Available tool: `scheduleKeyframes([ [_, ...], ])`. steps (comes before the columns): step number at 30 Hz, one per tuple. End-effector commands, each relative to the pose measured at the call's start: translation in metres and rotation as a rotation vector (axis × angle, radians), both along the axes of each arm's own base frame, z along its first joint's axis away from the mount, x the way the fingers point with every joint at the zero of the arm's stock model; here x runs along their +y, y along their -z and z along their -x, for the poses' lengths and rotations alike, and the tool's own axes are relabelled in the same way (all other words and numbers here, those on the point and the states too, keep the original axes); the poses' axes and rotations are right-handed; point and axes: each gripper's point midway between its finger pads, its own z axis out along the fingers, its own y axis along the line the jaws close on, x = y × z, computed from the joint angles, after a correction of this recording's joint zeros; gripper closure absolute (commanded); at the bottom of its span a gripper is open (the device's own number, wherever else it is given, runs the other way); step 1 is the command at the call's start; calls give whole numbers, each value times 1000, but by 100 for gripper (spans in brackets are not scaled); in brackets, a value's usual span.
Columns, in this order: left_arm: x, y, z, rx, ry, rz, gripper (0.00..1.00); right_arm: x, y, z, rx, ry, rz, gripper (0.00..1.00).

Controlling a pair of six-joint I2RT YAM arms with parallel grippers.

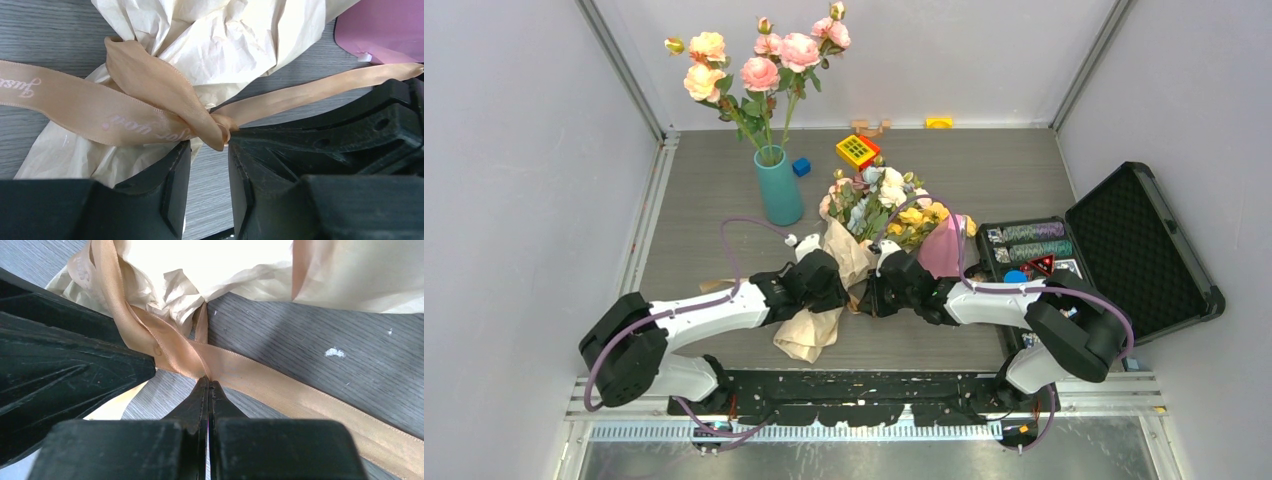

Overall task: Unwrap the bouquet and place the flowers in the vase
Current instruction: Untie the ribbon from the wrapping paper.

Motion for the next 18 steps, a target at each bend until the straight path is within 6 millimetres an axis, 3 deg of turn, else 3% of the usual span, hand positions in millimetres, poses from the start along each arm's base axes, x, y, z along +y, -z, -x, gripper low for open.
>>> scheduleKeyframes([
  [1, -10, -11, -13, -43, -23, 30, 66, 15, -22, -12, -55, 9, -69, 100],
  [10, -16, -14, -18, -63, -23, 51, 75, 15, -22, -11, -53, 9, -68, 100],
  [18, -23, -13, -19, -58, -20, 75, 76, 14, -21, -11, -52, 10, -66, 100],
])
